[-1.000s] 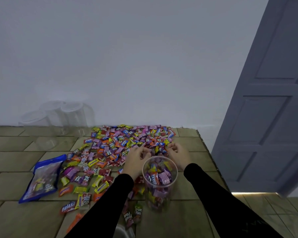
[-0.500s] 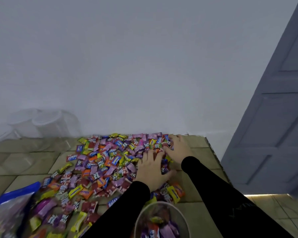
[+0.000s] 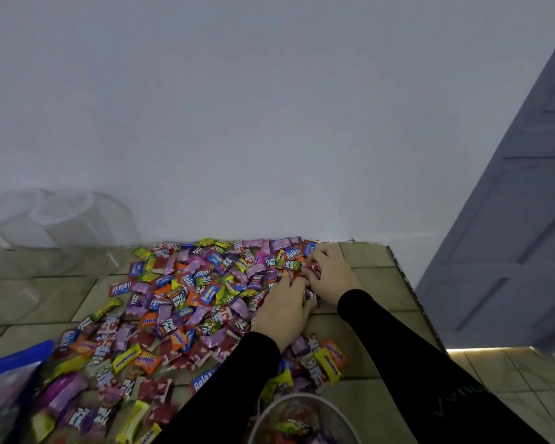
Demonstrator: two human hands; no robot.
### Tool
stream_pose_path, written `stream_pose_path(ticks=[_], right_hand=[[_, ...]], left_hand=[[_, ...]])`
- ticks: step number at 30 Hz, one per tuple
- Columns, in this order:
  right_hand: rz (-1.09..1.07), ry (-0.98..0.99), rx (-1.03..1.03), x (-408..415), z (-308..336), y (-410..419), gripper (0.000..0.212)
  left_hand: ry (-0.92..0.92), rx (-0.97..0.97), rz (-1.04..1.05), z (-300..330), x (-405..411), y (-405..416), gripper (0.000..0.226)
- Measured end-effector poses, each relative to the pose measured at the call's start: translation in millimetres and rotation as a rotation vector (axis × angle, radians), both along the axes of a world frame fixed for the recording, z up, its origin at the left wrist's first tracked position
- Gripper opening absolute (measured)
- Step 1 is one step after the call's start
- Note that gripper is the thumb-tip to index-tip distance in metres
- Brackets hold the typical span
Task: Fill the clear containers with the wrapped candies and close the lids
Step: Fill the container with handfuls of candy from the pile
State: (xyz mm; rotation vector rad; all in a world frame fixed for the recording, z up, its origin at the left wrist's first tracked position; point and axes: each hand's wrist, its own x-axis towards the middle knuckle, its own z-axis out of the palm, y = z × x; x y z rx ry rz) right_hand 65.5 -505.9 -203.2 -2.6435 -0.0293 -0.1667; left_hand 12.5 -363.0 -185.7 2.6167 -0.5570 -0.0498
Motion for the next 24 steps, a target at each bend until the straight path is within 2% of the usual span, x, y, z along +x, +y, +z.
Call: stream_pose_path(ticks=[6,11,17,24], right_hand=[[-0.035,0.079,-0.015,-7.6,6.0,2.7,0.026],[-0.013,0.06,0.17,-16.6,17.0,6.0,0.018],[0.019,0.037,0.236,-35.1,38.2,15.9,0.026],[-0.012,-0.067,0.414,-56.7,61.1,19.5,0.025]], left_hand=[[-0.032,-0.089,0.055,-4.3,-4.0,-2.4,0.03],[-0.066,-0.204,0.139,0.1,-4.0,3.2,0.038],[-0.062,-0.315,0.199,11.7,-9.1,11.5,0.041],[-0.076,-0.394,0.235,29.8,-18.9,23.1,0.032]])
